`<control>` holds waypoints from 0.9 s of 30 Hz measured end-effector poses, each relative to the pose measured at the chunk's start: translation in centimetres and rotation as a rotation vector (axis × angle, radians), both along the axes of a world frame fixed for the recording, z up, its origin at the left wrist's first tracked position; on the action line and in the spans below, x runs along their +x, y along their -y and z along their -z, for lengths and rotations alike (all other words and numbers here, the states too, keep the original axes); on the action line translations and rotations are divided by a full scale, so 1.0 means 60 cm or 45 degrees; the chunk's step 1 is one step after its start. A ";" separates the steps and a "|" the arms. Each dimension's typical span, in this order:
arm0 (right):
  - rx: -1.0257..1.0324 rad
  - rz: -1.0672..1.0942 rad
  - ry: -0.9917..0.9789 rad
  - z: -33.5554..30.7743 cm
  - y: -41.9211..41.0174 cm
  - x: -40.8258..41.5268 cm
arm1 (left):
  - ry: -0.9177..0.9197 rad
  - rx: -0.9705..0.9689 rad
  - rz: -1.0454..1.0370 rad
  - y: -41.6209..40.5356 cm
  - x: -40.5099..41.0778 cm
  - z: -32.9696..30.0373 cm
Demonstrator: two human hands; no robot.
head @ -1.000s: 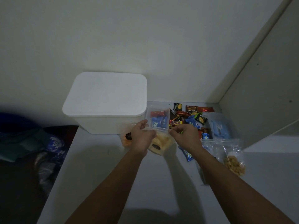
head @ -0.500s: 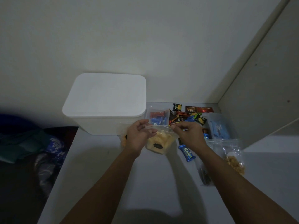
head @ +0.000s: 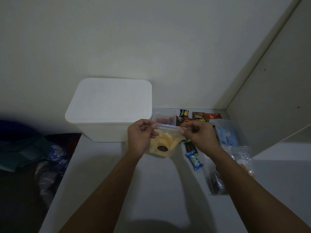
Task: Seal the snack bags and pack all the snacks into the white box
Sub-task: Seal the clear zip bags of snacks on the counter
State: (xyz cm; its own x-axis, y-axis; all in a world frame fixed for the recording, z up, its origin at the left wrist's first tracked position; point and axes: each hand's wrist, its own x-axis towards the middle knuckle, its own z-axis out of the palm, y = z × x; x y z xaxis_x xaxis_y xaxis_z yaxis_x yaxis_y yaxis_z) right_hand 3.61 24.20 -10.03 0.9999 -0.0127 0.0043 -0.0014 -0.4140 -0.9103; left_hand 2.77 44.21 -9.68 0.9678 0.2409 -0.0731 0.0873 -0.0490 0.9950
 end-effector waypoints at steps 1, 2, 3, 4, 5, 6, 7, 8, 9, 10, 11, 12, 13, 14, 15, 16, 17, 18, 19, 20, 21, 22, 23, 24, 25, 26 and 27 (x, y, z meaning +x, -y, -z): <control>-0.025 0.017 0.014 -0.002 0.000 0.002 | 0.006 0.007 0.006 0.000 0.000 -0.003; -0.044 0.035 0.031 -0.003 -0.001 0.004 | 0.010 0.009 0.012 -0.001 0.001 -0.005; -0.053 0.051 0.046 -0.006 -0.001 0.005 | 0.012 0.015 0.020 -0.001 0.002 -0.007; -0.055 0.065 0.057 -0.008 -0.001 0.006 | 0.017 0.034 0.025 -0.002 0.003 -0.008; -0.050 0.076 0.069 -0.012 -0.001 0.006 | 0.029 0.072 0.028 -0.002 0.005 -0.009; -0.044 0.082 0.085 -0.018 -0.002 0.006 | 0.049 0.119 0.028 -0.003 0.006 -0.009; -0.033 0.078 0.108 -0.024 -0.003 0.005 | 0.071 0.156 0.024 -0.002 0.008 -0.011; -0.007 0.068 0.136 -0.029 -0.005 0.004 | 0.091 0.175 0.016 -0.002 0.009 -0.014; 0.033 0.059 0.159 -0.035 -0.005 0.004 | 0.107 0.175 0.012 -0.001 0.010 -0.017; 0.075 0.054 0.175 -0.039 -0.006 0.005 | 0.117 0.164 0.016 -0.001 0.011 -0.019; 0.104 0.058 0.182 -0.042 -0.005 0.006 | 0.120 0.145 0.027 -0.001 0.013 -0.022; 0.120 0.065 0.179 -0.043 -0.004 0.008 | 0.117 0.125 0.038 -0.002 0.014 -0.024; 0.129 0.067 0.171 -0.044 -0.003 0.010 | 0.113 0.108 0.049 -0.003 0.015 -0.026; 0.132 0.063 0.168 -0.045 -0.003 0.010 | 0.108 0.100 0.050 -0.003 0.017 -0.027; 0.134 0.051 0.178 -0.047 -0.003 0.010 | 0.108 0.100 0.042 -0.003 0.018 -0.028; 0.131 0.035 0.193 -0.048 -0.004 0.008 | 0.115 0.104 0.029 -0.002 0.018 -0.030; 0.128 0.016 0.210 -0.051 -0.005 0.007 | 0.123 0.112 0.019 -0.001 0.018 -0.032; 0.127 0.004 0.220 -0.054 -0.005 0.006 | 0.134 0.118 0.016 0.000 0.018 -0.035; 0.135 0.002 0.219 -0.057 -0.006 0.005 | 0.141 0.118 0.024 0.000 0.017 -0.037; 0.157 0.012 0.209 -0.060 -0.007 0.004 | 0.141 0.102 0.042 -0.001 0.017 -0.038; 0.188 0.031 0.195 -0.061 -0.008 0.004 | 0.133 0.070 0.068 -0.002 0.016 -0.040; 0.220 0.052 0.182 -0.063 -0.009 0.004 | 0.122 0.024 0.098 -0.002 0.015 -0.041; 0.245 0.072 0.174 -0.065 -0.010 0.003 | 0.110 -0.022 0.128 -0.002 0.014 -0.043; 0.261 0.086 0.168 -0.066 -0.012 0.003 | 0.100 -0.055 0.151 -0.002 0.015 -0.043; 0.269 0.092 0.164 -0.066 -0.014 0.003 | 0.094 -0.070 0.164 -0.001 0.015 -0.044; 0.270 0.095 0.158 -0.066 -0.015 0.003 | 0.090 -0.082 0.165 0.000 0.016 -0.044; 0.273 0.093 0.154 -0.067 -0.017 0.002 | 0.088 -0.097 0.153 0.002 0.017 -0.045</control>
